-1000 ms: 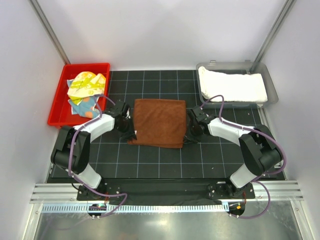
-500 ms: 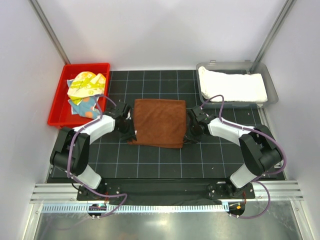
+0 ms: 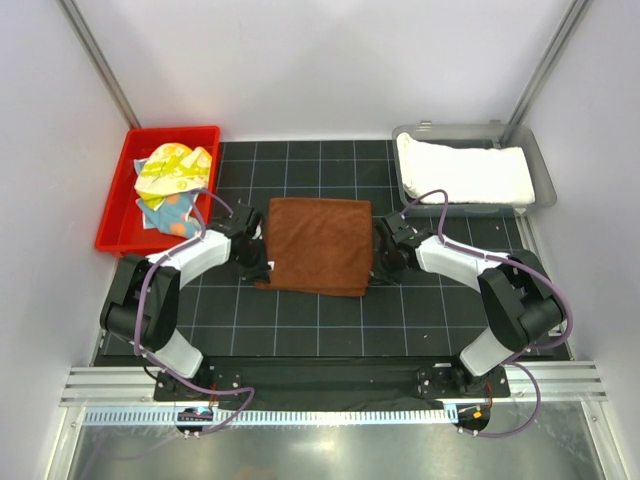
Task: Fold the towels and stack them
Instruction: Fold the towel
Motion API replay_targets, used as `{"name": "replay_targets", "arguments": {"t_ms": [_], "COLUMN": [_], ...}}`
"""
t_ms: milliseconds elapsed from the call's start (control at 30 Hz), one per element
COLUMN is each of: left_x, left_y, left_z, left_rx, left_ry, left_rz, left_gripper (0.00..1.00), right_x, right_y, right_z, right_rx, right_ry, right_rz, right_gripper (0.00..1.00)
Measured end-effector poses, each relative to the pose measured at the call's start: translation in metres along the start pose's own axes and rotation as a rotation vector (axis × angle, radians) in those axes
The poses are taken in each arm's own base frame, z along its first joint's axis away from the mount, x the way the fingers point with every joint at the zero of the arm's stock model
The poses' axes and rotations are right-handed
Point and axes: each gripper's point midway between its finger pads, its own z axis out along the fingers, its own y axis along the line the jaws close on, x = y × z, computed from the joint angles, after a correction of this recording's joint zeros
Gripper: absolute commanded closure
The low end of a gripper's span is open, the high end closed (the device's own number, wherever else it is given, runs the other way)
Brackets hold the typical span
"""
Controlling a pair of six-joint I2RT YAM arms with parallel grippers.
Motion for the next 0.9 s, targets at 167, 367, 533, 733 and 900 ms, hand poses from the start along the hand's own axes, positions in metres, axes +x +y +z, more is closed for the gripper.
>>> {"name": "replay_targets", "arguments": {"t_ms": [167, 367, 533, 733, 900], "left_x": [-0.006, -0.057, -0.073, -0.032, 0.012], "left_y": [-0.001, -0.03, -0.042, -0.014, 0.008], "left_z": [-0.009, -0.048, -0.069, -0.05, -0.023], "left_rx": [-0.021, 0.004, 0.032, -0.009, -0.037], "left_ry": [-0.001, -0.118, -0.174, -0.099, 0.013], "left_rz": [0.006, 0.044, 0.069, 0.047, -0.002], "left_gripper": [1.0, 1.0, 0.77, 0.59, 0.57], "right_x": [-0.002, -0.026, -0.034, -0.025, -0.016], "right_y": [0.002, 0.036, 0.05, 0.039, 0.03], "right_z": [-0.002, -0.022, -0.036, -0.031, -0.026], "right_rx": [-0.003, -0.075, -0.125, -0.111, -0.091], "right_ry": [-0.001, -0.052, -0.08, -0.059, -0.036], "right_rz": [-0.007, -0.023, -0.029, -0.025, -0.022], "right_gripper": [0.99, 0.99, 0.99, 0.99, 0.99]}}
